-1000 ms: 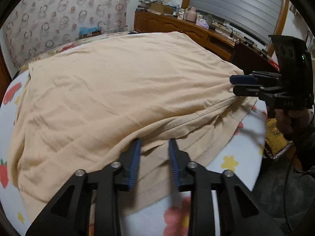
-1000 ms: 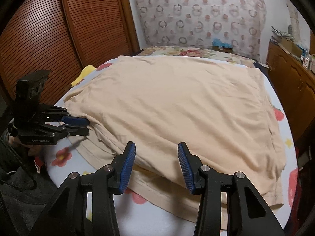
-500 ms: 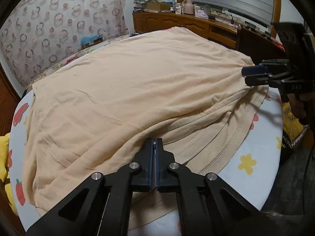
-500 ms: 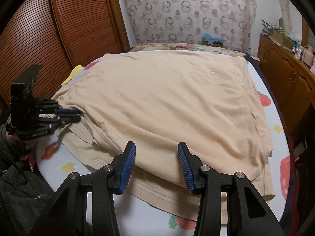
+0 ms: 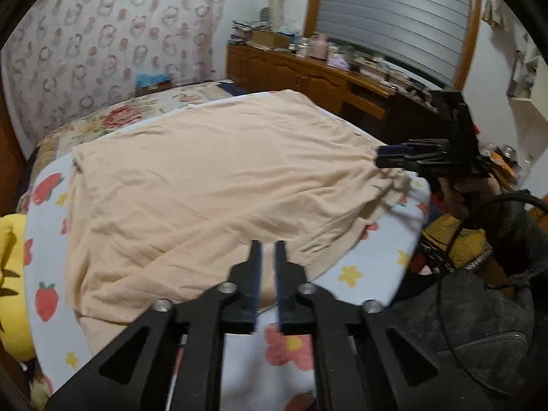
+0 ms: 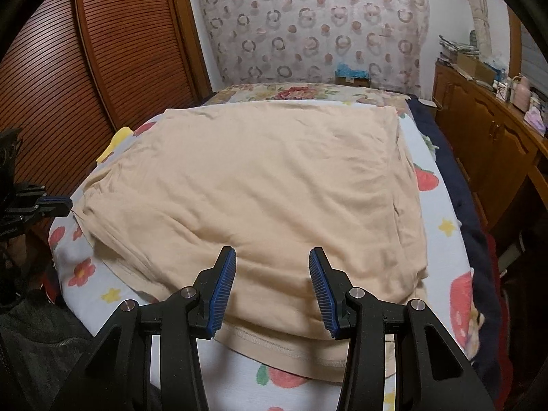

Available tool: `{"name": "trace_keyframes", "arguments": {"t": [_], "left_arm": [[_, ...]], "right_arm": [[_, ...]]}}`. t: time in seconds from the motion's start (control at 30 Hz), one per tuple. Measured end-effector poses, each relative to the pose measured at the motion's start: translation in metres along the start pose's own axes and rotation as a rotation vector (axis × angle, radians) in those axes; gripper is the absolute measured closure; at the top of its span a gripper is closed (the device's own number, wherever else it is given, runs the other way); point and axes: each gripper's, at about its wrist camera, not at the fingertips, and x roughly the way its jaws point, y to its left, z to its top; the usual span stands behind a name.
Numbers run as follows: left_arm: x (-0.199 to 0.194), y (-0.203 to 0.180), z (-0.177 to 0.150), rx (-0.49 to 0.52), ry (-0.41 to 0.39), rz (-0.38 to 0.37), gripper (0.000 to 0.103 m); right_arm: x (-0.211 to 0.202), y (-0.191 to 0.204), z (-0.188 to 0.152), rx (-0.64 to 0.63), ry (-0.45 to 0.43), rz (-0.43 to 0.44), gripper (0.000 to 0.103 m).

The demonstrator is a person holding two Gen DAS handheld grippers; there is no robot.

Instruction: Fold small clothes

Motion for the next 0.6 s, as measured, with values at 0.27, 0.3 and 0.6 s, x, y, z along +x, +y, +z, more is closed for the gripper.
{"name": "trace_keyframes", "arguments": {"t": [0.27, 0.3, 0.6], "left_arm": [[0.001, 0.033, -0.004, -0.071, -0.047, 0.102, 0.036], [0.001, 0.039, -0.006, -0.086, -0.052, 0.112, 0.032], [0.002, 0.090, -0.021, -0.207, -0.071, 0.263, 0.025]], "right_arm": [[0.006, 0.005, -0.005, -0.017, 0.018, 0.011, 0.057], [0.006, 0.004, -0.005, -0.016, 0.018, 0.010, 0.057], [0.011, -0.012, 0.000, -0.004, 0.002, -0.060, 0.057]]}}
